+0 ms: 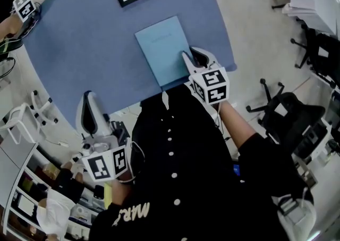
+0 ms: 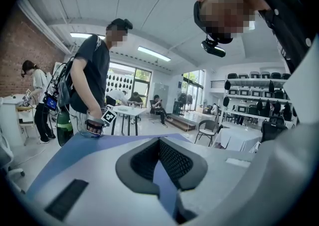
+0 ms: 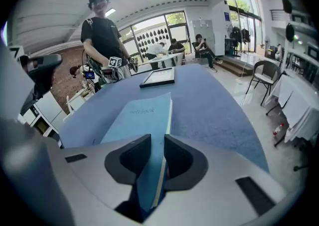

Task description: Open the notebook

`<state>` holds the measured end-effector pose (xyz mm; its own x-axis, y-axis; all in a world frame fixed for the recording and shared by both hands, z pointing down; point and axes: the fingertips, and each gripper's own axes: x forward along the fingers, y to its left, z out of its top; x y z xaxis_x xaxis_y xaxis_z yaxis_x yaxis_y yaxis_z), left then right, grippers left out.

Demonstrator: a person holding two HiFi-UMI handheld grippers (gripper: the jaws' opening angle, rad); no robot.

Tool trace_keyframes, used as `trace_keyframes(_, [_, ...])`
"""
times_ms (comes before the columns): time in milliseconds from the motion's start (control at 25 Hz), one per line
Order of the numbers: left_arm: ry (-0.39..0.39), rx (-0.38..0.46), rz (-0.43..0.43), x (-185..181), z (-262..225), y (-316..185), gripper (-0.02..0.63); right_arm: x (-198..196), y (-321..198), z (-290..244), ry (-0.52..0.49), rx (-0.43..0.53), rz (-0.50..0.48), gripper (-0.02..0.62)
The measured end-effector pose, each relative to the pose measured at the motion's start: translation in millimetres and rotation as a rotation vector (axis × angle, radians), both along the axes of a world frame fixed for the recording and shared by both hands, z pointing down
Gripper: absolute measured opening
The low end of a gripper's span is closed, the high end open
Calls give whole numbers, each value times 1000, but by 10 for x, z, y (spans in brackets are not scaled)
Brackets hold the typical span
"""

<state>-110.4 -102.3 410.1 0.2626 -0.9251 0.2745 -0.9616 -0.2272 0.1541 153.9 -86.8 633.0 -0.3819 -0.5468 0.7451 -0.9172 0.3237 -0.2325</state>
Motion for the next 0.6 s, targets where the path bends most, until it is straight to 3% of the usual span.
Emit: trace_keyframes(600, [16,64,-25,-88,-358,147,3,-82,105,-536,-18,93,-14,37])
